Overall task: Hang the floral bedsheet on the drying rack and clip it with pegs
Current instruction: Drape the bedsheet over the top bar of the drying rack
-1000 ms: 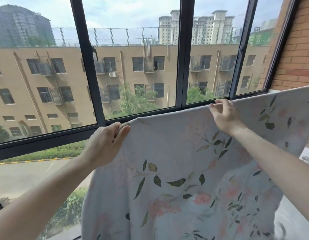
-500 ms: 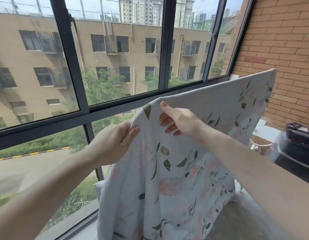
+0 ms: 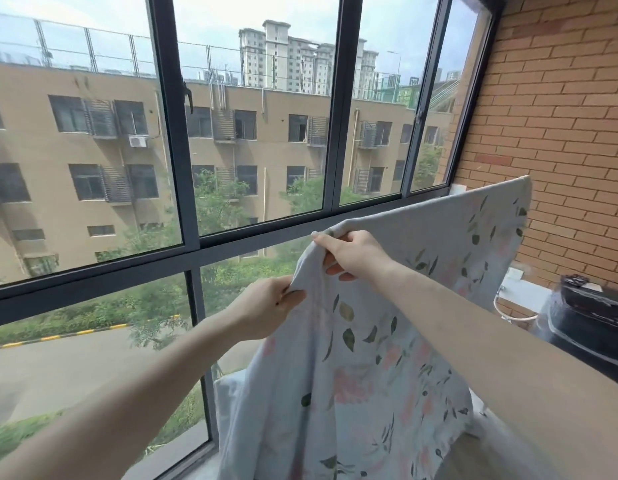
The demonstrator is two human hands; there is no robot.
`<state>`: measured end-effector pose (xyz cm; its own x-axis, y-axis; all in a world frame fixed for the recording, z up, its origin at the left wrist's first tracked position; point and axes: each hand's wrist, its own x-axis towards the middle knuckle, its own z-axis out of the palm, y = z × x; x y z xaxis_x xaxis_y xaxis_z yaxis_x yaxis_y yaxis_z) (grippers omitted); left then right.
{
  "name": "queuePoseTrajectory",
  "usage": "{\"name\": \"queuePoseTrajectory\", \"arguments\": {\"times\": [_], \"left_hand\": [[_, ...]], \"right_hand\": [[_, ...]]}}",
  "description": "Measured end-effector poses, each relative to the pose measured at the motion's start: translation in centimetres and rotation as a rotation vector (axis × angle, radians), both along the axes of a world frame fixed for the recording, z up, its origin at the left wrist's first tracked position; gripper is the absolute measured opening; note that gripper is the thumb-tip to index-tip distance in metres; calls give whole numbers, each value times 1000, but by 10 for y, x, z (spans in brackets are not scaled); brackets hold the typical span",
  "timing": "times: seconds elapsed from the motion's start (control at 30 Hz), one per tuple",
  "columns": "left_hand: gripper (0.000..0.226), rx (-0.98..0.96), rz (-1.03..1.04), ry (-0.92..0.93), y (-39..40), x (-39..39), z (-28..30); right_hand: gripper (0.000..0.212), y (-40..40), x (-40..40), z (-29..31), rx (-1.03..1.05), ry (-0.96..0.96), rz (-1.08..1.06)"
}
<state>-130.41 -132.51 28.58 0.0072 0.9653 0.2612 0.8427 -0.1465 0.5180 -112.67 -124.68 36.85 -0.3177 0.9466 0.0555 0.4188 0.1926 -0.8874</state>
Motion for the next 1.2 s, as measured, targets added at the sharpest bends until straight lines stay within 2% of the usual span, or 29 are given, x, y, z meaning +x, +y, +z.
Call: {"name": "queuePoseTrajectory", "arguments": {"times": [0.17,0.43,0.7,0.8,0.87,0.93,1.0,1.2], "left_hand": [[37,53,-17,-9,-8,32,3],[36,147,-106,-44,-26,86,14],[36,182,-218,-36,-49,154,18],[41,190,-296,-70,-52,174,18],[44,183,-360,-93,-55,191,19],[59,166,-417,-120,-61,209,26],[68,135,-475,-157,-61,225,30],[65,19,-728,-124,-49,238,29]], "right_hand": [[26,-11,21,3,-9,130,-105],[23,-43,71,15,88,168,-233],[27,-78,126,12,165,97,-367],[45,-94,142,12,188,55,-461],[34,-103,155,13,218,52,-514],[22,-108,169,14,249,57,-589],[24,-112,181,16,292,55,-669],[25,-127,198,13,333,-92,-889]]}}
